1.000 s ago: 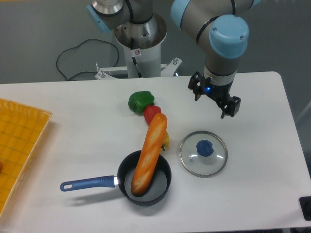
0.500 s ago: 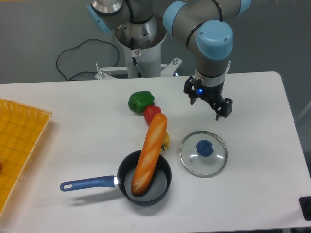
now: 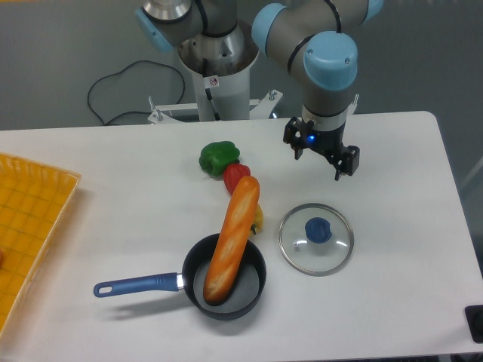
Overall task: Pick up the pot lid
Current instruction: 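Move the open gripper over the glass lid's blue knob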
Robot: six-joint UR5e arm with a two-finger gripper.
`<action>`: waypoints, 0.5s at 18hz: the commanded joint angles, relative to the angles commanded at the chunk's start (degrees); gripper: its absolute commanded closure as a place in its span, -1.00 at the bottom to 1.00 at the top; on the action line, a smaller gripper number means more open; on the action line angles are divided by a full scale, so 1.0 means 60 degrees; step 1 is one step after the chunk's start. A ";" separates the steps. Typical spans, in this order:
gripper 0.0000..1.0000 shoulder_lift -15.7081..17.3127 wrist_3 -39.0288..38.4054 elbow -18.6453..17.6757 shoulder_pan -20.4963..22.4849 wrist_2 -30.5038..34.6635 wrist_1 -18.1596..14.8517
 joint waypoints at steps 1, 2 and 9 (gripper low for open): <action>-1.00 0.0000 0.0000 0.0044 0.0161 -0.0672 0.0015; -1.00 0.0000 -0.0015 0.0146 0.0249 -0.1129 0.0044; -1.00 -0.0307 -0.1489 0.0220 -0.0276 0.0521 0.0702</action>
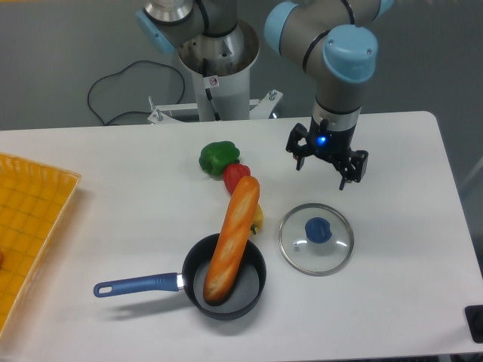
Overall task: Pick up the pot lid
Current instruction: 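Move the open gripper over the glass lid's blue knob, then lower the gripper down around the blue knob of the lid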
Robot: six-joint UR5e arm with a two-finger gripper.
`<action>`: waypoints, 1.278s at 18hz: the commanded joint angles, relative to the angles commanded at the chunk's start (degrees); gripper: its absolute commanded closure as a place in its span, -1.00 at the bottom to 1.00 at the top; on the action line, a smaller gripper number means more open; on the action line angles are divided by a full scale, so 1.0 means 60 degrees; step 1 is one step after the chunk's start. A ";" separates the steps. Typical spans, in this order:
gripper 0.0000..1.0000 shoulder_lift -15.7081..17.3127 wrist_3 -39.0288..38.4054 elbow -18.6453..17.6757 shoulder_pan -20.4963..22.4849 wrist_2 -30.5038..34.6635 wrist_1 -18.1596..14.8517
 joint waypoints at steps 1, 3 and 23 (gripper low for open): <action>-1.00 -0.0029 -0.0266 0.0000 -0.0088 0.0030 0.0045; -1.00 -0.0161 -0.0312 0.0043 -0.0118 0.0059 0.0075; -1.00 -0.2007 -0.1294 0.1084 -0.0411 0.0440 -0.0233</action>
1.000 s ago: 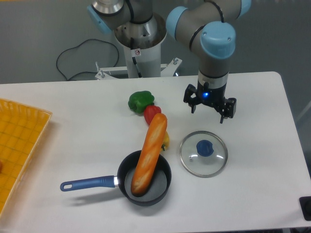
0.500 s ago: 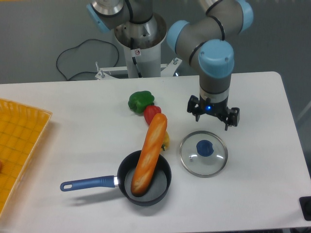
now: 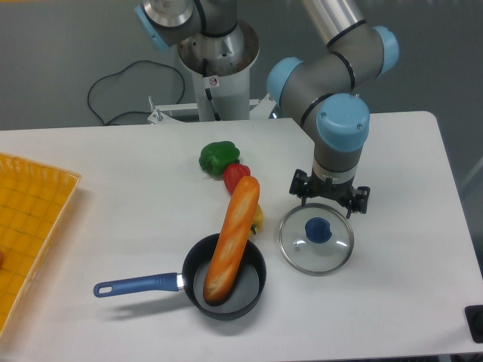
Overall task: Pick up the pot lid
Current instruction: 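Lower the gripper down around the blue knob of the lid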
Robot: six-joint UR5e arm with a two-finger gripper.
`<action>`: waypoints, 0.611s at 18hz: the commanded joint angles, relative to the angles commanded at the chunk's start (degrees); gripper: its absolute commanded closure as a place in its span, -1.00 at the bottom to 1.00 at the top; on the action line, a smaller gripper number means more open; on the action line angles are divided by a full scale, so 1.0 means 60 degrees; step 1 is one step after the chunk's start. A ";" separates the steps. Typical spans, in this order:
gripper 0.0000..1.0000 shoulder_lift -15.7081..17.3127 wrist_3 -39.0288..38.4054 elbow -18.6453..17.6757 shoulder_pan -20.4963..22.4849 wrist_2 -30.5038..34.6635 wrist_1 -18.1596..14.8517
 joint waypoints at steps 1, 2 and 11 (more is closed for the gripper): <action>-1.00 -0.0044 0.0000 0.0000 0.0000 0.0000 0.0000; -1.00 -0.0088 0.0000 0.0000 0.0000 0.0000 0.0000; -1.00 -0.0718 0.0000 0.0263 0.0044 -0.0410 0.0000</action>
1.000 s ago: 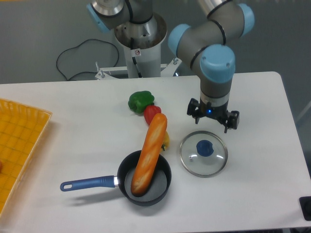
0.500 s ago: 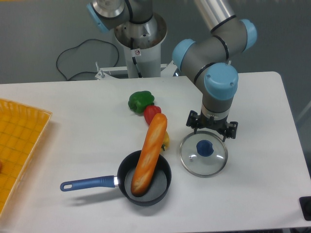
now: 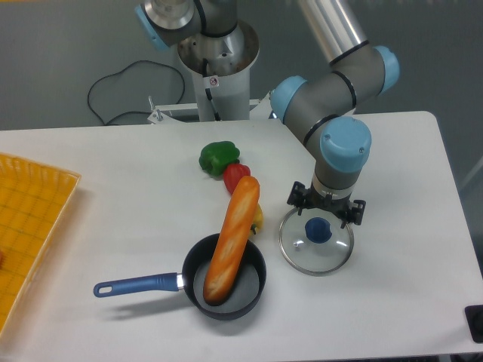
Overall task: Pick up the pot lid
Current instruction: 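Lower the gripper down around the blue knob of the lid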
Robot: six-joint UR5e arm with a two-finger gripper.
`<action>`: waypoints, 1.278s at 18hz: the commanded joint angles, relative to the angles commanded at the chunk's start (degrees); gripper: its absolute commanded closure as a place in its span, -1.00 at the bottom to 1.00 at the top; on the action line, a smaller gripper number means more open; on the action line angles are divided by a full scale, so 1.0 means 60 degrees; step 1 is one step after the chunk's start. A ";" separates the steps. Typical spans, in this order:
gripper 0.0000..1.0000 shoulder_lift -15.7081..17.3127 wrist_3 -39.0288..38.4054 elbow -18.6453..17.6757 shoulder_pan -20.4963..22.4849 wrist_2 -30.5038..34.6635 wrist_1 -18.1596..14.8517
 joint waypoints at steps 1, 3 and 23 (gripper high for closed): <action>-1.00 -0.0059 0.0000 0.0058 0.0000 -0.0029 0.0000; -1.00 -0.0103 -0.0015 0.0074 0.0015 -0.0146 0.0000; -1.00 -0.0410 0.0000 0.0059 0.0117 -0.0147 0.0277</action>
